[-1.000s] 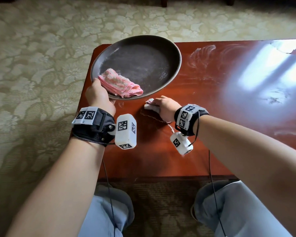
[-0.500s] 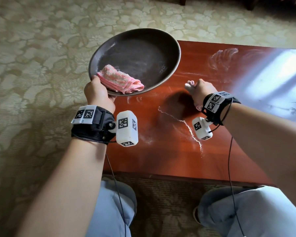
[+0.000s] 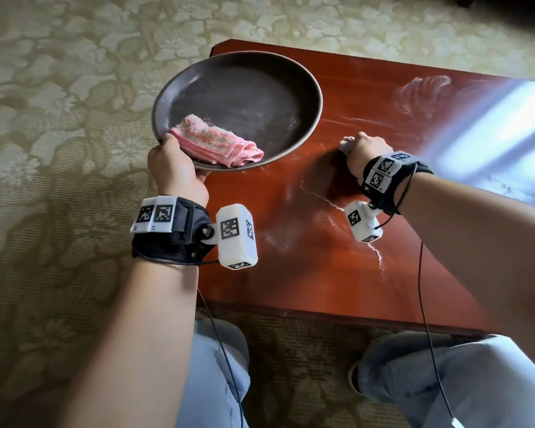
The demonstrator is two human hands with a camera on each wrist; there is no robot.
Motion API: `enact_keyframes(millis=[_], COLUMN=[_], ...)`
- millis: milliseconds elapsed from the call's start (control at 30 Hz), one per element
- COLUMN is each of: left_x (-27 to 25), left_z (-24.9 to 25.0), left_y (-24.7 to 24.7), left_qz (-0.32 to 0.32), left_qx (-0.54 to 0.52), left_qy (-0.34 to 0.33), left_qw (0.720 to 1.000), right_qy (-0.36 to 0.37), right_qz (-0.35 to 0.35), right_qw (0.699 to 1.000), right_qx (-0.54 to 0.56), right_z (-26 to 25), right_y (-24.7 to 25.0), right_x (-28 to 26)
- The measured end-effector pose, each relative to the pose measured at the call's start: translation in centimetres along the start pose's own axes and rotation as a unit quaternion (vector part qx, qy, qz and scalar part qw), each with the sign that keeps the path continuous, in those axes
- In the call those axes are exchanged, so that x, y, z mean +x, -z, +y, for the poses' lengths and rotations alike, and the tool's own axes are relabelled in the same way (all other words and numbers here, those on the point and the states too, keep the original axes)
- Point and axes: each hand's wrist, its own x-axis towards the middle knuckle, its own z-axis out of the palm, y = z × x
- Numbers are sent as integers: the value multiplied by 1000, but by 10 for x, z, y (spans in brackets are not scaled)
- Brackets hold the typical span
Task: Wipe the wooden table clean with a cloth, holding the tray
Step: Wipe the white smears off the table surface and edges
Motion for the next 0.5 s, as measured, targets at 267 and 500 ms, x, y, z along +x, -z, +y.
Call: enact_keyframes(millis=[267, 500], left_x=[10, 12], left_z=[0, 0], left_y=[-1, 2], left_qz=[3, -2], left_qx=[-13, -27], left_qy=[-10, -7], left_qw=[1000, 1000], right_qy=[58, 158], right_qz=[16, -7], right_qw=[998, 987], right_qx=[30, 30], right_z=[-24, -34], right_y=[-4, -12], right_x=[10, 6])
